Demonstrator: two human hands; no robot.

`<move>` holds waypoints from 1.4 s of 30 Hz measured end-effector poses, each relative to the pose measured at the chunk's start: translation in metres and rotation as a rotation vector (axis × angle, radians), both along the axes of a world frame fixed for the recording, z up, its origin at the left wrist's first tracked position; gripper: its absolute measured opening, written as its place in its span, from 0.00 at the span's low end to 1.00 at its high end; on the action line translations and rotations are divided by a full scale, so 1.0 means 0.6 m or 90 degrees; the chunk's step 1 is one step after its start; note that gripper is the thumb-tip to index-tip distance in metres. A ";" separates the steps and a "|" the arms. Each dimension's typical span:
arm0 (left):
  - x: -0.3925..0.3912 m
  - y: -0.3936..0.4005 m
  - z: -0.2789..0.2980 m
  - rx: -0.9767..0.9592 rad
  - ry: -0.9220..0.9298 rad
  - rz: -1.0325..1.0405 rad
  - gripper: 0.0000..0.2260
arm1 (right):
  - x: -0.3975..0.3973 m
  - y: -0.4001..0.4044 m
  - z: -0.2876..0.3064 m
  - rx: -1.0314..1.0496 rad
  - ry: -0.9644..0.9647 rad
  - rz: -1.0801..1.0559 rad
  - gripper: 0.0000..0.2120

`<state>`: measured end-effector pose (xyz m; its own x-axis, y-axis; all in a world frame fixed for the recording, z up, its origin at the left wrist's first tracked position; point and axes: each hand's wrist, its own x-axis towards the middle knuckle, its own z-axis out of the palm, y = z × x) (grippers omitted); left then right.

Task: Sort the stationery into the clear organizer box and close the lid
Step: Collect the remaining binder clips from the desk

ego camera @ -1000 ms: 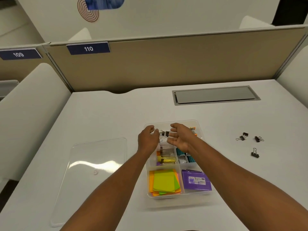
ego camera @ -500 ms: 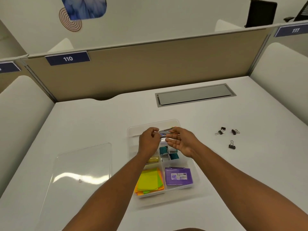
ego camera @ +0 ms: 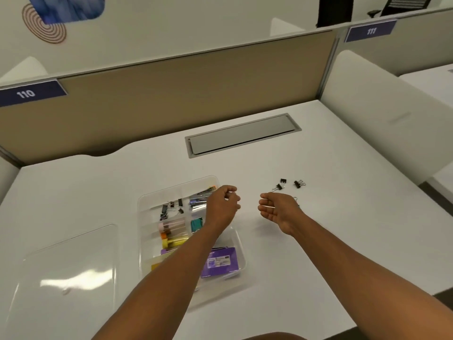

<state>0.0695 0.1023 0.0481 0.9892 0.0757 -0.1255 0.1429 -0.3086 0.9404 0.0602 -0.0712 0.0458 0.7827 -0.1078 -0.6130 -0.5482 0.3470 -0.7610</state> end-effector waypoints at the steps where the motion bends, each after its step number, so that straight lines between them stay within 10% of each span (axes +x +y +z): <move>1: 0.001 -0.010 -0.001 -0.004 0.001 -0.006 0.08 | 0.000 -0.014 -0.005 -0.027 -0.003 -0.008 0.07; 9: 0.025 -0.099 -0.012 -0.007 0.012 -0.046 0.09 | -0.001 -0.122 -0.047 -0.372 -0.023 -0.003 0.08; 24: 0.055 -0.192 -0.054 0.059 0.046 -0.066 0.09 | 0.038 -0.168 -0.089 -0.836 -0.131 0.402 0.22; 27: 0.065 -0.199 -0.065 0.108 0.041 -0.057 0.08 | 0.048 -0.177 -0.088 -0.742 -0.116 0.374 0.18; 34: 0.089 -0.229 -0.077 0.199 0.039 -0.064 0.10 | 0.069 -0.224 -0.047 0.049 0.059 0.060 0.06; 42: 0.106 -0.254 -0.104 0.299 0.039 -0.063 0.21 | 0.075 -0.244 -0.048 -0.014 0.045 0.123 0.06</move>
